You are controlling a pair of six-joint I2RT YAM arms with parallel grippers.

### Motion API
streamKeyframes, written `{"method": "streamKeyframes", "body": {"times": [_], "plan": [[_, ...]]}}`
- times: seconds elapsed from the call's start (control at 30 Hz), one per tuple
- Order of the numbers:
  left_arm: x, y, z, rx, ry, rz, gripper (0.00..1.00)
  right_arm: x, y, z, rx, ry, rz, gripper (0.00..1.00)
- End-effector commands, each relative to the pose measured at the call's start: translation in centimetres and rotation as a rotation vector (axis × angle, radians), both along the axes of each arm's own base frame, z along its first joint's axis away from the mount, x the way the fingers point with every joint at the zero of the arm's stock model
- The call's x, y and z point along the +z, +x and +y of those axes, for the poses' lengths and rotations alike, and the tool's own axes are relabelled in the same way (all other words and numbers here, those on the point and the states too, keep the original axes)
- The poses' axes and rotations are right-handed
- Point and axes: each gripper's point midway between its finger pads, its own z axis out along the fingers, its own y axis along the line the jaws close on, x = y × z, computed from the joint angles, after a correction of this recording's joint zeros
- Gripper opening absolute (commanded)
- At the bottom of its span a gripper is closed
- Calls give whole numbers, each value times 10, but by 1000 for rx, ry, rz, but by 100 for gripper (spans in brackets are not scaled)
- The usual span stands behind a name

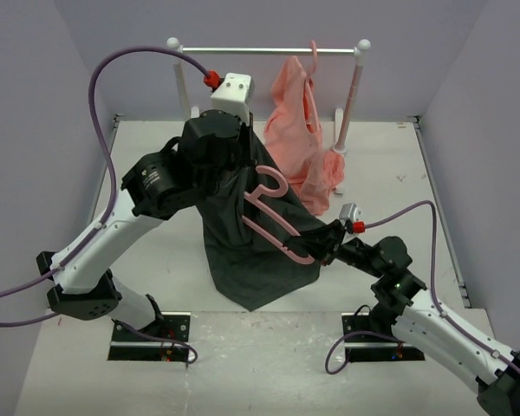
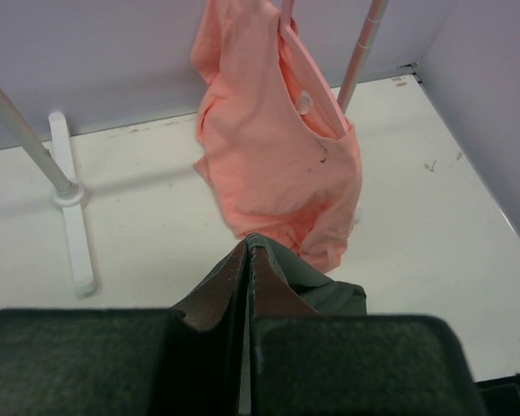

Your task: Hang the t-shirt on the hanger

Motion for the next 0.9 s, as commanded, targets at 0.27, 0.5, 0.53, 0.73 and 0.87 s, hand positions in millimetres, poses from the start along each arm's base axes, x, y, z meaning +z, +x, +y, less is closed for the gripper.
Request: {"method": "streamKeyframes", "body": {"times": [0.27, 0.5, 0.53, 0.73, 0.87], "plan": [[-29, 6, -35, -242, 146, 72, 27, 75, 8, -9, -21, 61, -272, 0], [39, 49, 65, 51, 39, -49, 100, 89, 27, -32, -20, 117, -282, 0], [44, 50, 69, 44, 30, -59, 100, 91, 29, -32, -11, 118, -278, 0], [30, 35, 40, -289, 192, -153, 98, 93, 38, -32, 16, 101, -257, 0], [-8, -17, 7, -791, 449, -362, 100, 95, 41, -38, 61, 63, -242, 0]]}}
